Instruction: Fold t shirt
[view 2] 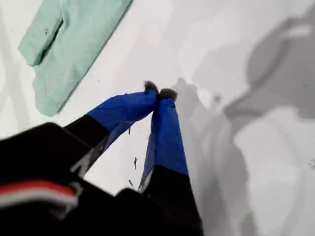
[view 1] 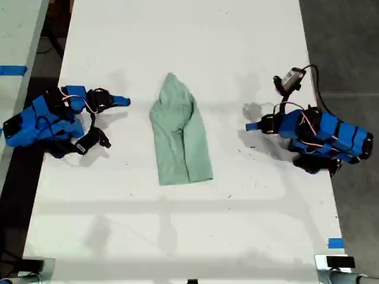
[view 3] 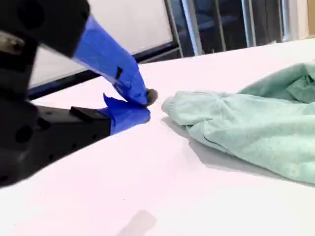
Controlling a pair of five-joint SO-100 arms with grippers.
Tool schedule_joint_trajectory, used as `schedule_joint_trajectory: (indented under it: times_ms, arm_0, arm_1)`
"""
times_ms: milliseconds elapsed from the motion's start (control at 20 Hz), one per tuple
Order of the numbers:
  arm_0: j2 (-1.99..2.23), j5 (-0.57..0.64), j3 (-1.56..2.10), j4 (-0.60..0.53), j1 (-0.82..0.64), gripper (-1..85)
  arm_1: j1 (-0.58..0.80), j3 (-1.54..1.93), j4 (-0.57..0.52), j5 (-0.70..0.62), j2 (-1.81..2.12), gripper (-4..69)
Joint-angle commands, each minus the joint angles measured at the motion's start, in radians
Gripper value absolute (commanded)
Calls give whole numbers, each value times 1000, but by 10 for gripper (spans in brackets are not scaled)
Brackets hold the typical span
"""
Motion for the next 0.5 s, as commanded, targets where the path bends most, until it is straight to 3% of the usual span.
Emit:
schedule_joint_trajectory:
  times_ms: [0,450]
  arm_0:
    - [6,-5,14,-2,2,-3]
    - [6,-6,14,2,8,-3]
  arm_1:
    - [-2,61,9,28,18,20]
    - [2,61,9,31,18,20]
